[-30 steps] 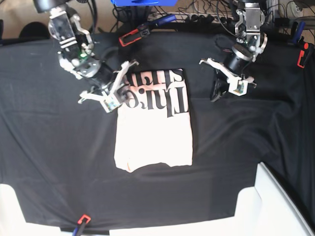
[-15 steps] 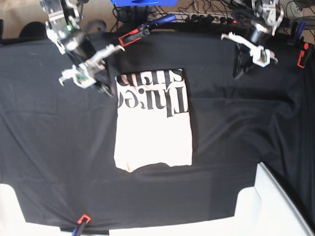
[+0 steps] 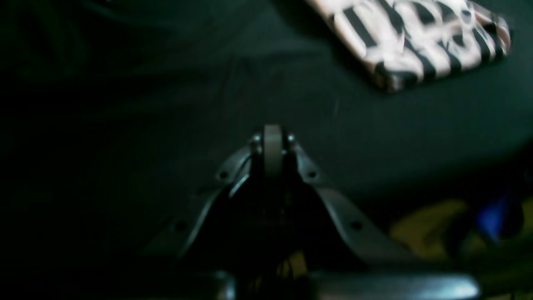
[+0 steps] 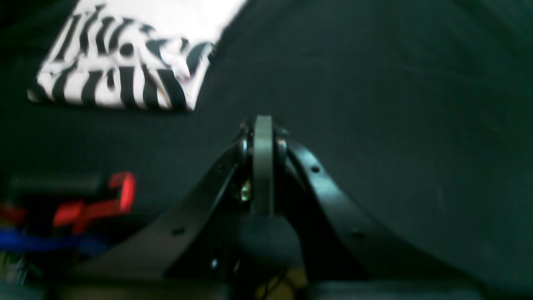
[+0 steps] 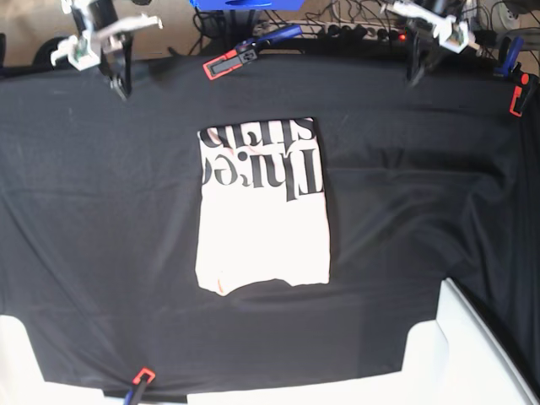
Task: Fold the T-shirt properly
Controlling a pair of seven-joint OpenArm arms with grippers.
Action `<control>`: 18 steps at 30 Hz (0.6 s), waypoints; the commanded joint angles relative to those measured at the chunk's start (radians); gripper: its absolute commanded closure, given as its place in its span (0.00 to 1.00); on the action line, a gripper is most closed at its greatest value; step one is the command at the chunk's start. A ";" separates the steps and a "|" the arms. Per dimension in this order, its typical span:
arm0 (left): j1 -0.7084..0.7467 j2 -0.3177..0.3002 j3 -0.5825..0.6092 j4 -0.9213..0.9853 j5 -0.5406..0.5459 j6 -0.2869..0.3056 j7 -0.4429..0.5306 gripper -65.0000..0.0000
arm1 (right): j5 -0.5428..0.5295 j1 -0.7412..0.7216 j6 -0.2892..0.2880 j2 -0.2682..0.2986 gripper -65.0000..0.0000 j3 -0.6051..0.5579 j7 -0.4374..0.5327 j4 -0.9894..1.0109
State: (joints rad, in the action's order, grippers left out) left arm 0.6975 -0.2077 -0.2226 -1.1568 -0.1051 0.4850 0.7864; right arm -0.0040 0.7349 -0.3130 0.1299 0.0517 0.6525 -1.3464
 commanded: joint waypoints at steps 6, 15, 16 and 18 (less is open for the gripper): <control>0.132 -0.005 0.005 -0.002 0.003 -0.002 0.031 1.00 | -0.008 0.124 -0.005 -0.066 1.00 0.001 0.025 0.002; -0.003 0.011 0.030 0.395 0.000 -0.036 0.024 1.00 | -0.008 -0.005 -0.004 -0.089 1.00 -0.003 0.020 0.387; -0.026 0.011 0.038 0.438 0.000 -0.035 0.018 1.00 | -0.008 -0.028 -0.004 -0.089 1.00 -0.003 0.020 0.439; -0.094 0.009 0.090 0.548 0.000 -0.035 -0.003 1.00 | -0.008 -0.094 -0.004 -0.089 1.00 -0.006 0.019 0.566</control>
State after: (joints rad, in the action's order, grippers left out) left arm 0.5911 -0.1963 -0.1329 -0.6006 -0.1028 0.4442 0.7692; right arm -0.0120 0.6312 -0.3138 0.0418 0.0444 0.6552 -0.7719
